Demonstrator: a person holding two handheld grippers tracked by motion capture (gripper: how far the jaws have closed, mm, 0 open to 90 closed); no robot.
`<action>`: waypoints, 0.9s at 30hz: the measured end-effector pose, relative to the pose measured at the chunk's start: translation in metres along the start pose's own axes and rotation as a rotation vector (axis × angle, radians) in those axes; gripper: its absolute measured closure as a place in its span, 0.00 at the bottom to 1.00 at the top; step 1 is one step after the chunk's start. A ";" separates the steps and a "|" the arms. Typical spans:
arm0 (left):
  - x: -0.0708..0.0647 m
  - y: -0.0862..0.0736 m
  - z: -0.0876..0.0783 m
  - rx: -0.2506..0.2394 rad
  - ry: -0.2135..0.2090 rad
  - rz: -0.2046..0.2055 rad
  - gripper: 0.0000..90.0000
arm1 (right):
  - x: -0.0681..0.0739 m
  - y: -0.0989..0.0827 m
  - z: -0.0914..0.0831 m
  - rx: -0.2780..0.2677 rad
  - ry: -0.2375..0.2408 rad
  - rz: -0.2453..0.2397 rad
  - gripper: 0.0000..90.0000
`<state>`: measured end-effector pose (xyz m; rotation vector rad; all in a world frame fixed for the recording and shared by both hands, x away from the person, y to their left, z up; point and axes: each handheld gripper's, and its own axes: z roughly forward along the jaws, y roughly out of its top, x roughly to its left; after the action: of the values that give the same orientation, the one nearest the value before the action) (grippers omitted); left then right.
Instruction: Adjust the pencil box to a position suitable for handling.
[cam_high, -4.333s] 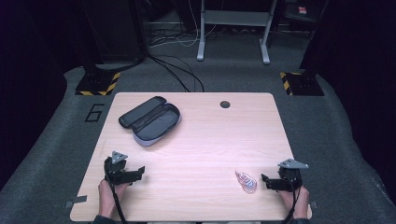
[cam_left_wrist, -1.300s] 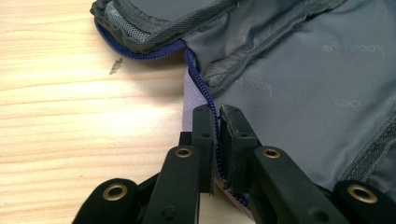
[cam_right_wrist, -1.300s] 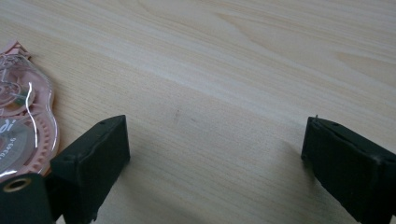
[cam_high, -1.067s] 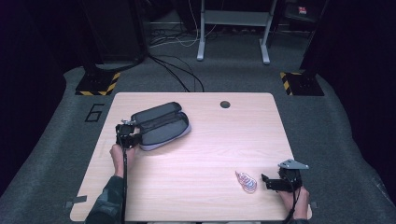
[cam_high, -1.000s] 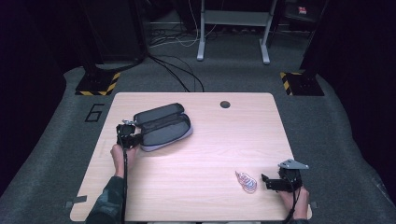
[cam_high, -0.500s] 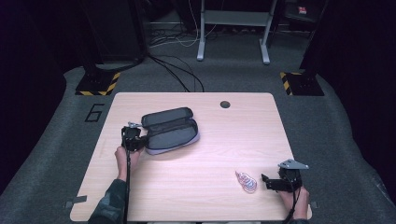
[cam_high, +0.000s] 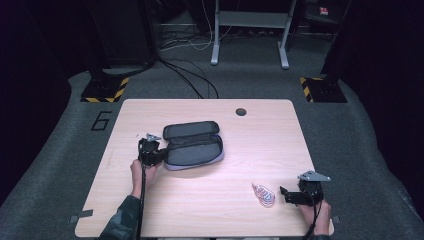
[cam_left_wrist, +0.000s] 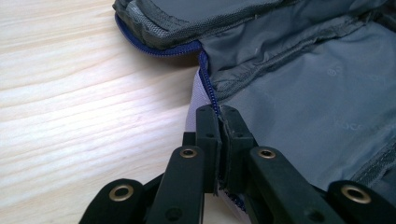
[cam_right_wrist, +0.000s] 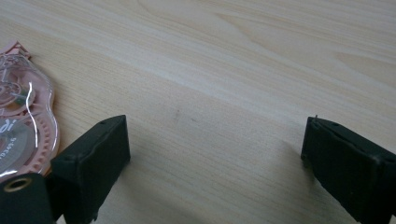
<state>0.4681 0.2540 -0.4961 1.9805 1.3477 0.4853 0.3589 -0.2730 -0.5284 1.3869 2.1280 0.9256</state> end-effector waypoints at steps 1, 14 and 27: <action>-0.002 0.001 0.000 0.005 -0.006 0.006 0.97 | 0.000 0.000 0.000 0.000 0.000 0.000 0.08; -0.027 0.000 0.006 0.008 -0.073 0.049 0.97 | 0.000 0.000 0.000 0.000 -0.001 -0.001 0.08; -0.047 0.002 0.013 -0.005 -0.107 0.058 0.97 | 0.000 0.000 0.000 -0.002 -0.003 -0.005 0.08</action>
<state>0.4591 0.2063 -0.5005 2.0166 1.2252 0.4035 0.3588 -0.2729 -0.5284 1.3807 2.1267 0.9235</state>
